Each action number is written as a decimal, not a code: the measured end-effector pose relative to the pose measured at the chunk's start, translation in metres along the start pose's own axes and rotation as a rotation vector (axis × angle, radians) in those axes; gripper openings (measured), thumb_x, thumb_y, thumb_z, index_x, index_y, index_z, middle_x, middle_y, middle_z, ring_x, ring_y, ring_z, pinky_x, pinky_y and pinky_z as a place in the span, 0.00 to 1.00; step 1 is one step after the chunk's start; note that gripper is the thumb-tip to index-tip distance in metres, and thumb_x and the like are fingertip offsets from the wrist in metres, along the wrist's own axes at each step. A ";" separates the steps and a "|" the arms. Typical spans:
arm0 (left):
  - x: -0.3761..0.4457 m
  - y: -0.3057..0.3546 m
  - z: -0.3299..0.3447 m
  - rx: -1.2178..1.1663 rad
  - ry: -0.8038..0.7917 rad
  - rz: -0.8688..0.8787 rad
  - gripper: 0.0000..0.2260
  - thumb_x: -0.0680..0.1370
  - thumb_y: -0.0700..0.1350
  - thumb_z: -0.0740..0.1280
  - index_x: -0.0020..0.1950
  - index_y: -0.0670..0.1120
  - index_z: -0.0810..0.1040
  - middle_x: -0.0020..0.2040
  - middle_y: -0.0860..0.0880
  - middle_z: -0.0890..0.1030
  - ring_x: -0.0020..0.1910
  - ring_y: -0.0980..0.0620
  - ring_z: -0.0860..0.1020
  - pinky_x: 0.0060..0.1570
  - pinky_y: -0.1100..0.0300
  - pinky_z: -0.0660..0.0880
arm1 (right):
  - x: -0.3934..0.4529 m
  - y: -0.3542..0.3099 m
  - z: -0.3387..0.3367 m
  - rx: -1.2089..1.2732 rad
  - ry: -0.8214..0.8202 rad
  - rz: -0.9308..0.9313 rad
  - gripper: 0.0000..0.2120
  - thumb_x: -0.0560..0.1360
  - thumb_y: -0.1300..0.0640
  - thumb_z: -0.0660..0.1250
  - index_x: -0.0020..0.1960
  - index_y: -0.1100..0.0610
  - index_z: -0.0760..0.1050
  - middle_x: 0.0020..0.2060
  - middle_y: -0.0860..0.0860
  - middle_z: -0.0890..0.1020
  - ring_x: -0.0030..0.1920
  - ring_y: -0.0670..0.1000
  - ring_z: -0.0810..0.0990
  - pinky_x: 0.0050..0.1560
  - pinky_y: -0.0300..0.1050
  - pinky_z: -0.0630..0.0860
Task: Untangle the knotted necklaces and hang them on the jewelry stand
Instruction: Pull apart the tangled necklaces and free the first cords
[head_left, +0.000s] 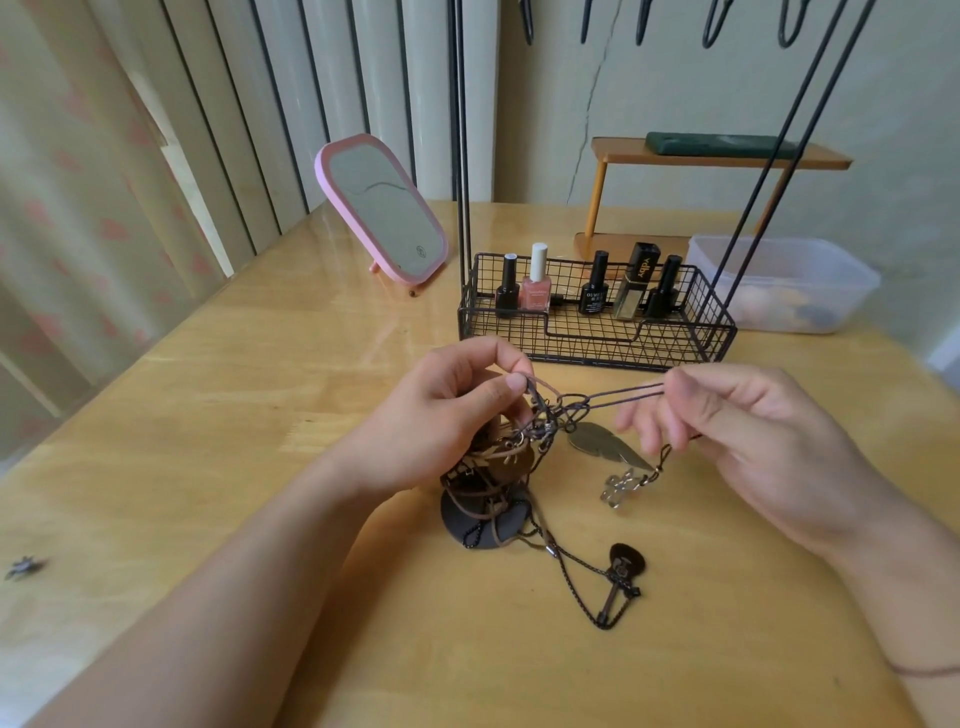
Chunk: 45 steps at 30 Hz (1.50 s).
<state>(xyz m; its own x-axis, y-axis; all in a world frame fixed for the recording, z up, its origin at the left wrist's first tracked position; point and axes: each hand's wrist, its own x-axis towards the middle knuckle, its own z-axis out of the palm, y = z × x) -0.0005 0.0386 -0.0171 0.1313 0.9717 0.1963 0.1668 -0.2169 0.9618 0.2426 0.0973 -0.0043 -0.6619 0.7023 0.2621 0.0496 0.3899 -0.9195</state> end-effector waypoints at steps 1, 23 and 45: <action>0.000 0.000 0.000 -0.012 -0.007 0.001 0.05 0.83 0.39 0.60 0.49 0.43 0.74 0.36 0.51 0.80 0.34 0.53 0.76 0.34 0.65 0.74 | 0.000 0.000 0.003 0.084 -0.003 0.016 0.24 0.77 0.38 0.63 0.31 0.54 0.74 0.29 0.51 0.75 0.38 0.55 0.80 0.52 0.49 0.79; 0.000 -0.001 0.004 -0.101 -0.214 0.020 0.06 0.81 0.39 0.60 0.53 0.45 0.77 0.40 0.49 0.80 0.33 0.44 0.69 0.33 0.56 0.67 | -0.001 -0.003 0.023 0.029 0.094 0.043 0.11 0.75 0.51 0.71 0.36 0.54 0.80 0.21 0.46 0.67 0.24 0.48 0.63 0.25 0.43 0.65; -0.003 0.002 0.010 0.038 -0.278 -0.048 0.02 0.76 0.38 0.70 0.48 0.43 0.80 0.36 0.49 0.79 0.34 0.56 0.77 0.39 0.67 0.74 | 0.002 0.008 0.029 -0.265 0.355 -0.113 0.13 0.75 0.46 0.69 0.36 0.53 0.79 0.26 0.53 0.73 0.26 0.47 0.67 0.28 0.37 0.65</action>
<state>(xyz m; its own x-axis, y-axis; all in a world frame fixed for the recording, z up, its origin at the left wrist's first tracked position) 0.0092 0.0348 -0.0180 0.3846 0.9191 0.0859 0.2154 -0.1798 0.9598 0.2197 0.0847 -0.0198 -0.3794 0.7893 0.4828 0.2124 0.5822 -0.7848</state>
